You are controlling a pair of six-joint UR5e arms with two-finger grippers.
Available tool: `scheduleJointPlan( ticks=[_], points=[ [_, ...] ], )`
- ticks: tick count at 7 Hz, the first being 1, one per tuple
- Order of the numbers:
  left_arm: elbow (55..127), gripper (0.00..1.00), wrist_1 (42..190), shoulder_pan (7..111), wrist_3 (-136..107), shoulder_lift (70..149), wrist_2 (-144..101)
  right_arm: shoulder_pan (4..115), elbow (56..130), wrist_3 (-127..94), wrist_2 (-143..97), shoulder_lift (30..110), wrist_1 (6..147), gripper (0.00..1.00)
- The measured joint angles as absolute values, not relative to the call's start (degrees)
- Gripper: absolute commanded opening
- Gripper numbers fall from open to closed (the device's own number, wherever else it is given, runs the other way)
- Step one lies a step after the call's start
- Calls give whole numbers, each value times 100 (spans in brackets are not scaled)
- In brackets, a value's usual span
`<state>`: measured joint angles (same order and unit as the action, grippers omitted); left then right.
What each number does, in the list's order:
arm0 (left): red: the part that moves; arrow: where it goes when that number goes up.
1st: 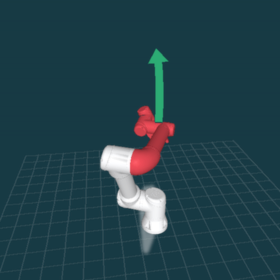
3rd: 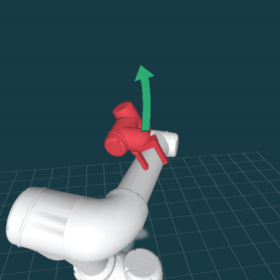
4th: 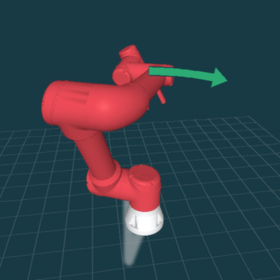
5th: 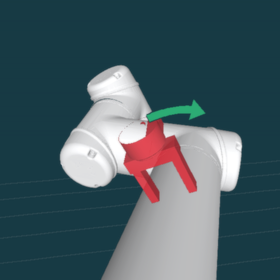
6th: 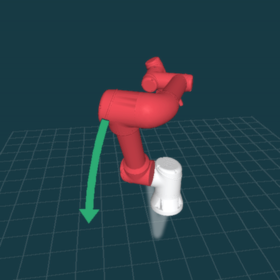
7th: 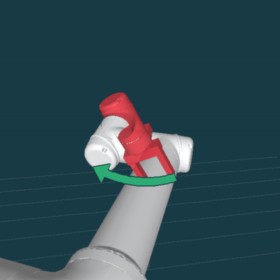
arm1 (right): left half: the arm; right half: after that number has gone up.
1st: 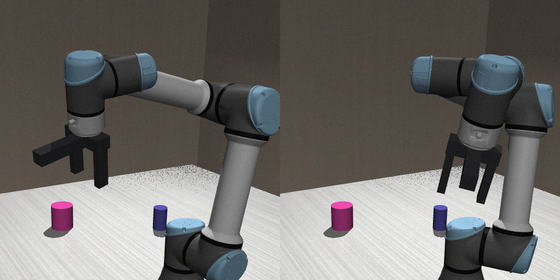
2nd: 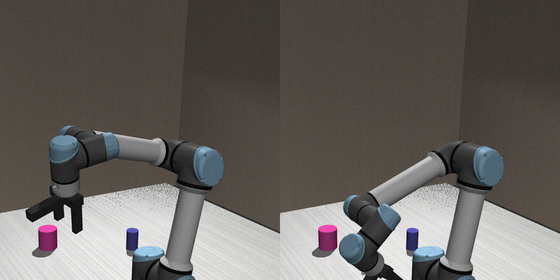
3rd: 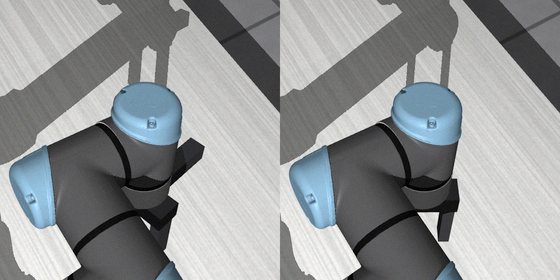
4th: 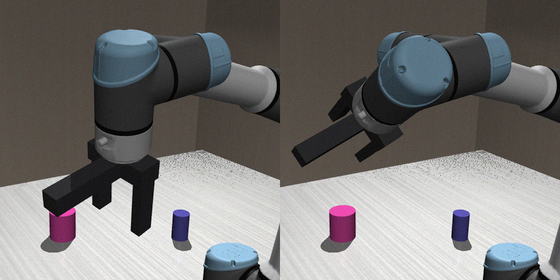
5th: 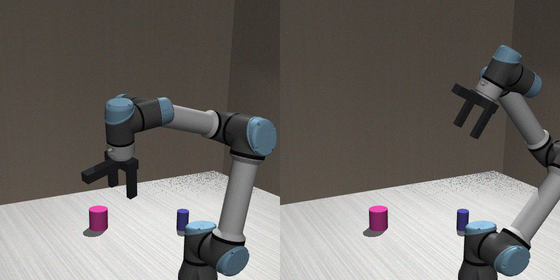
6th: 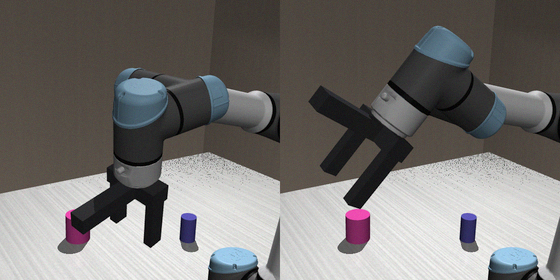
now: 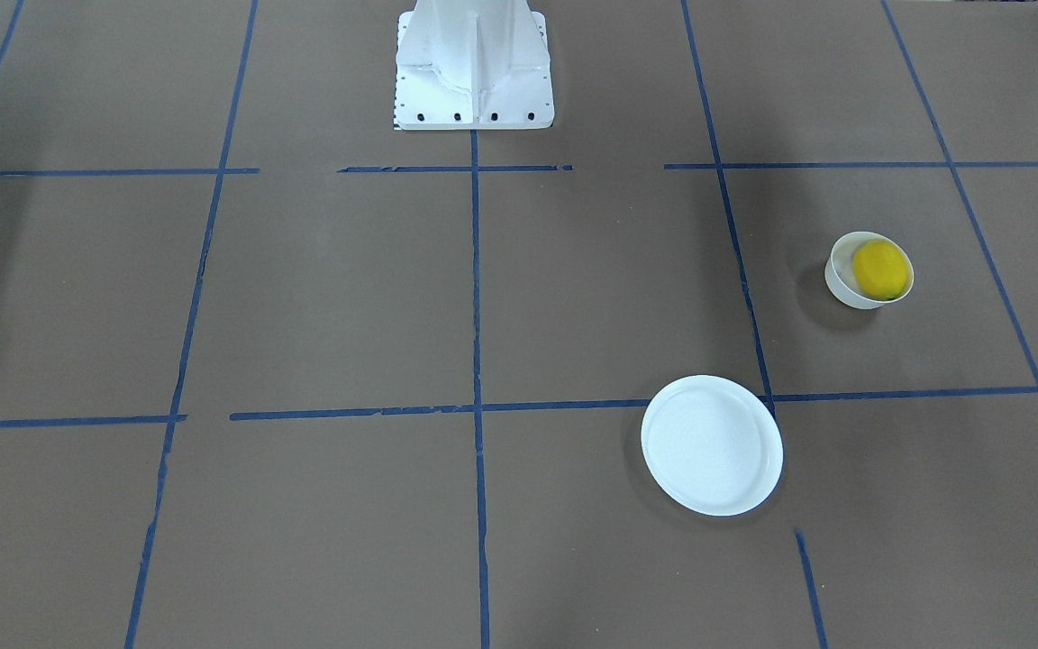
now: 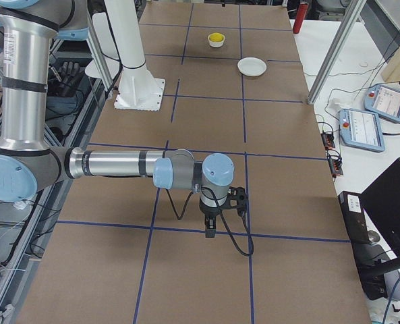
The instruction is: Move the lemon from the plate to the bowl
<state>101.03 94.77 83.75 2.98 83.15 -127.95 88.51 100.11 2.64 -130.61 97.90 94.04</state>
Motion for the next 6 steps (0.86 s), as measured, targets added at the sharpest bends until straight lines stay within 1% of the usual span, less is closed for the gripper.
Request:
scheduleJointPlan(
  ticks=[2, 6],
  points=[
    [10053, 100, 8807, 8695, 722, 8224, -13153, 8851, 10011, 264, -13061, 9791, 9404, 100],
    [10053, 100, 8736, 8783, 790, 8168, -13320, 8851, 10011, 264, -13061, 9791, 9404, 100]
  ],
)
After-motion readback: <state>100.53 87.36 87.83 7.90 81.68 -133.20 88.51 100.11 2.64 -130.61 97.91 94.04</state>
